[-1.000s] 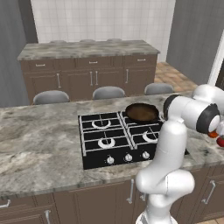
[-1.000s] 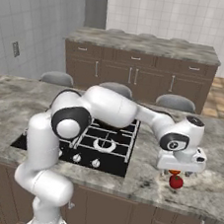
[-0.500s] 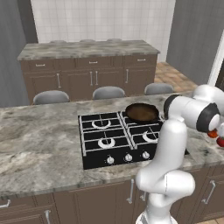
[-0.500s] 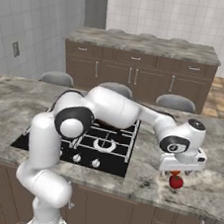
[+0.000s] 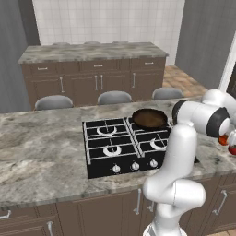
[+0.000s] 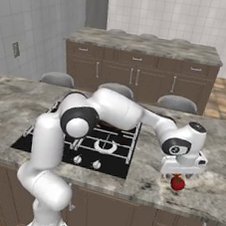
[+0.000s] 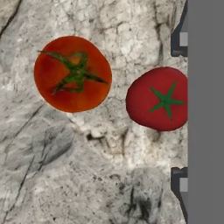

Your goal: Put the tomato and tomato in the pan. Then turn on the rear right burner and set the heat to medium.

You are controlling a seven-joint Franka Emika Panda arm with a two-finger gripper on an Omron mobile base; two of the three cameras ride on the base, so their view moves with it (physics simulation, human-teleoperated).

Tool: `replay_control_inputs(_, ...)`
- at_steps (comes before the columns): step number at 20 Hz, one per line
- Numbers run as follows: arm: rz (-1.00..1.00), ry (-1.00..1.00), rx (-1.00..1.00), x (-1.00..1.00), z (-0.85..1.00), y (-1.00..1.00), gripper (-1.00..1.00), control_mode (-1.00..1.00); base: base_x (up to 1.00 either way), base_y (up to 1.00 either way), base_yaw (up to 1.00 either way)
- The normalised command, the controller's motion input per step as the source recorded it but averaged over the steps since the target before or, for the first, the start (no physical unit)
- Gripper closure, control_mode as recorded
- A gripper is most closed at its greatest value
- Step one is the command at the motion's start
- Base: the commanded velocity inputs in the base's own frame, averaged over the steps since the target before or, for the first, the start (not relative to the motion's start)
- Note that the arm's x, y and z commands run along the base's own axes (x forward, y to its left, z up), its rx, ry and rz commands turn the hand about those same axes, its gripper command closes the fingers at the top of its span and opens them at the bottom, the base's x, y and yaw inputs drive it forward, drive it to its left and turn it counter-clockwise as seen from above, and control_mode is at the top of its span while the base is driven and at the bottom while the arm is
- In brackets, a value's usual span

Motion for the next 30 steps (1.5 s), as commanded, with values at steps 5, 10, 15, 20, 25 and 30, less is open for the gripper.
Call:
replay_control_inputs(5,0.00,0.02,0.00,0.00,-0.31,0.00,-1.00,-1.00,0.00,0.00,0.00)
replay_control_inputs(10,0.00,0.00,0.00,0.00,-0.27,0.00,-1.00,-1.00,0.00,0.00,0.00)
replay_control_inputs(15,0.00,0.00,0.00,0.00,-0.25,0.00,-1.00,-1.00,0.00,0.00,0.00)
replay_control_inputs(20,0.00,0.00,0.00,0.00,-0.33,0.00,-1.00,-1.00,0.00,0.00,0.00)
replay_control_inputs(25,0.00,0.01,0.00,0.00,-0.21,0.00,-1.00,-1.00,0.00,0.00,0.00)
replay_control_inputs(30,0.00,0.00,0.00,0.00,0.00,0.00,1.00,-1.00,0.00,0.00,0.00)
